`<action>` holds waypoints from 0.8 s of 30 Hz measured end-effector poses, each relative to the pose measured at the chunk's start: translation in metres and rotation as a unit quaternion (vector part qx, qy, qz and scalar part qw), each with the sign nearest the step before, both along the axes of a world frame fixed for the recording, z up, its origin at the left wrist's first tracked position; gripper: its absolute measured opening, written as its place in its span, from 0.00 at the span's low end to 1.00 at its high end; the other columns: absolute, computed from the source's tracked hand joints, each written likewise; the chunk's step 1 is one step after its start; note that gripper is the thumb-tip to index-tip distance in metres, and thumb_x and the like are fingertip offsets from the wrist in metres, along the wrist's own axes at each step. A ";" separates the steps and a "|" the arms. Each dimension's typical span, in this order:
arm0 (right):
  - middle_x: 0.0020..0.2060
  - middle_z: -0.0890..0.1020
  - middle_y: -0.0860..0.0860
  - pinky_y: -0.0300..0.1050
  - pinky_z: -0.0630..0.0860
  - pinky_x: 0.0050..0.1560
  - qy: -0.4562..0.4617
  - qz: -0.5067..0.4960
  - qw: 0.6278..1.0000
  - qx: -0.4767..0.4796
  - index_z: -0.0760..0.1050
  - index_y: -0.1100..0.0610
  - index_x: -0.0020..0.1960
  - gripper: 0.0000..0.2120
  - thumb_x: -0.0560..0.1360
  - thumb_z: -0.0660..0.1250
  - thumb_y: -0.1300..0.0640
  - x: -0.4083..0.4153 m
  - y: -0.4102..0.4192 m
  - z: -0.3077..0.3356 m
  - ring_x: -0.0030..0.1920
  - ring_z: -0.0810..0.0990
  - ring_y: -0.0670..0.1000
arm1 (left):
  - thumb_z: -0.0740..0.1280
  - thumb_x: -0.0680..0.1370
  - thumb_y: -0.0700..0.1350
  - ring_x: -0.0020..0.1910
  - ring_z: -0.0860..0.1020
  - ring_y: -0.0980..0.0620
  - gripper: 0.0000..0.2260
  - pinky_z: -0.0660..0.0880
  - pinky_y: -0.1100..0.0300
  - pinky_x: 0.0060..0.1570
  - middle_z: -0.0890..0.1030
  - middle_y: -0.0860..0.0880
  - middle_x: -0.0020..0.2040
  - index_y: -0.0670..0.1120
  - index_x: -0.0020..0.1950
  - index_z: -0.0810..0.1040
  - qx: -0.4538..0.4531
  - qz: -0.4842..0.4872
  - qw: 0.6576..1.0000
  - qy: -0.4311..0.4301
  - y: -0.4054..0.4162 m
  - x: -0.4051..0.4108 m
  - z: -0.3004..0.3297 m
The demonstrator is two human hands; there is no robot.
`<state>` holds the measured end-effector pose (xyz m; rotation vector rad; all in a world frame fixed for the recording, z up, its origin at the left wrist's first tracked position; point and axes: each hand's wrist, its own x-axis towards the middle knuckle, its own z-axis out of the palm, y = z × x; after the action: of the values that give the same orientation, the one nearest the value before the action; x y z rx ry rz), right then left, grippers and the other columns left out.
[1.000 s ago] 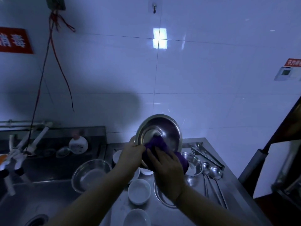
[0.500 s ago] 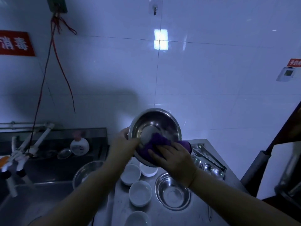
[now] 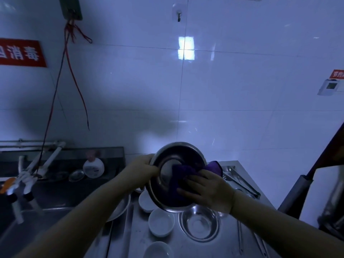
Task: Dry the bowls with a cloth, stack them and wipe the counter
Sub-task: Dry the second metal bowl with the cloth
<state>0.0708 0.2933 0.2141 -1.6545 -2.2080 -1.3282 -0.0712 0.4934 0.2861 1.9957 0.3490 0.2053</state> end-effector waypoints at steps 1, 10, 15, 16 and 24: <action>0.46 0.84 0.55 0.46 0.77 0.42 0.003 -0.005 1.000 0.009 0.80 0.55 0.56 0.13 0.73 0.69 0.64 0.001 0.001 0.003 0.45 0.83 0.53 | 0.65 0.67 0.39 0.26 0.77 0.50 0.05 0.72 0.60 0.27 0.79 0.46 0.28 0.49 0.36 0.78 -0.019 0.020 1.000 -0.012 0.000 0.000 0.000; 0.43 0.85 0.55 0.47 0.78 0.41 0.109 -0.127 0.972 0.162 0.81 0.56 0.58 0.12 0.79 0.63 0.58 -0.042 0.032 -0.009 0.41 0.83 0.52 | 0.63 0.73 0.33 0.31 0.81 0.50 0.08 0.75 0.63 0.25 0.81 0.41 0.38 0.41 0.51 0.75 -0.182 0.186 0.955 -0.143 -0.054 0.006 -0.041; 0.42 0.85 0.56 0.46 0.79 0.39 0.051 -0.078 0.986 0.136 0.81 0.55 0.58 0.12 0.76 0.67 0.63 -0.033 0.020 -0.012 0.42 0.84 0.52 | 0.62 0.72 0.32 0.24 0.78 0.46 0.07 0.74 0.59 0.23 0.79 0.45 0.25 0.41 0.40 0.77 -0.128 0.124 0.978 -0.105 -0.034 0.001 -0.031; 0.43 0.85 0.56 0.45 0.79 0.39 0.035 -0.061 0.990 0.124 0.80 0.55 0.59 0.14 0.74 0.69 0.63 -0.028 0.016 -0.011 0.42 0.84 0.52 | 0.63 0.71 0.32 0.22 0.77 0.47 0.07 0.73 0.60 0.22 0.78 0.46 0.24 0.42 0.38 0.77 -0.109 0.106 0.984 -0.088 -0.029 0.000 -0.025; 0.43 0.84 0.55 0.46 0.77 0.37 0.007 -0.050 0.996 0.077 0.82 0.54 0.55 0.12 0.73 0.70 0.64 -0.006 0.008 0.004 0.40 0.83 0.53 | 0.66 0.72 0.35 0.24 0.77 0.56 0.08 0.71 0.66 0.23 0.80 0.51 0.30 0.48 0.44 0.79 -0.068 0.087 0.988 -0.105 -0.013 0.000 -0.007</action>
<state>0.0645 0.3018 0.2181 -1.7326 -1.9820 -1.4655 -0.0708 0.4806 0.2788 1.7911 0.3899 0.4855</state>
